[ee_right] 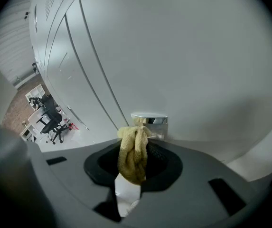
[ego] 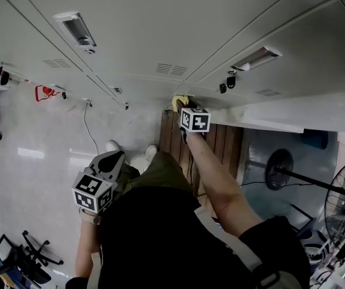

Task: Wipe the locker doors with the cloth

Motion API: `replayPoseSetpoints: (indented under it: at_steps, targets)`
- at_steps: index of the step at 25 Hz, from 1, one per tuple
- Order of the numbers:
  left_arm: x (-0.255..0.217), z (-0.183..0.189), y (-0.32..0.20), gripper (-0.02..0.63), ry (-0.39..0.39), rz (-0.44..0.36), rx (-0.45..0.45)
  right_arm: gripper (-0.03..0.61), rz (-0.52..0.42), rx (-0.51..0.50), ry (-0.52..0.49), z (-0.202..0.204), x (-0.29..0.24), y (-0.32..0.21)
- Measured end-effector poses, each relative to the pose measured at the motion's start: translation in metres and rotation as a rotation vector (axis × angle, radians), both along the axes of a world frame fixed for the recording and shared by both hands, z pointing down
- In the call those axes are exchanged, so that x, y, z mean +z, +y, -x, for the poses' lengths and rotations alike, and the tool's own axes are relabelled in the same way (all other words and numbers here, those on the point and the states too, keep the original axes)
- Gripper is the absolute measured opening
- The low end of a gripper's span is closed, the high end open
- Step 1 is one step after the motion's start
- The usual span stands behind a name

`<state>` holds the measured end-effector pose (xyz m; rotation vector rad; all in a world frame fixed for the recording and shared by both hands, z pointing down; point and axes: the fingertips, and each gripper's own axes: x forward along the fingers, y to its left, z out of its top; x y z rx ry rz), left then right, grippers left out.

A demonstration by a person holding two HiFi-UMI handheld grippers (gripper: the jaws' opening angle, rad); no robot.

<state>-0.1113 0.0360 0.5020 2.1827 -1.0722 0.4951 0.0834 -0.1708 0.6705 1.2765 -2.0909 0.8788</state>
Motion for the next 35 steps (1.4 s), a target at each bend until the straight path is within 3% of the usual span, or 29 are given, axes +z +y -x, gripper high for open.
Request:
replayPoseSetpoints:
  at_steps: [7, 14, 35]
  targets:
    - [0.002, -0.015, 0.002, 0.009, 0.002, 0.005, 0.02, 0.094, 0.0, 0.012, 0.05, -0.033, 0.002, -0.001]
    - [0.005, -0.03, 0.004, 0.009, -0.001, 0.004, 0.051, 0.095, -0.002, -0.057, 0.091, -0.054, 0.001, -0.002]
    - [0.011, -0.062, -0.002, 0.009, -0.011, 0.028, 0.134, 0.095, 0.039, 0.177, 0.178, -0.192, 0.006, 0.0]
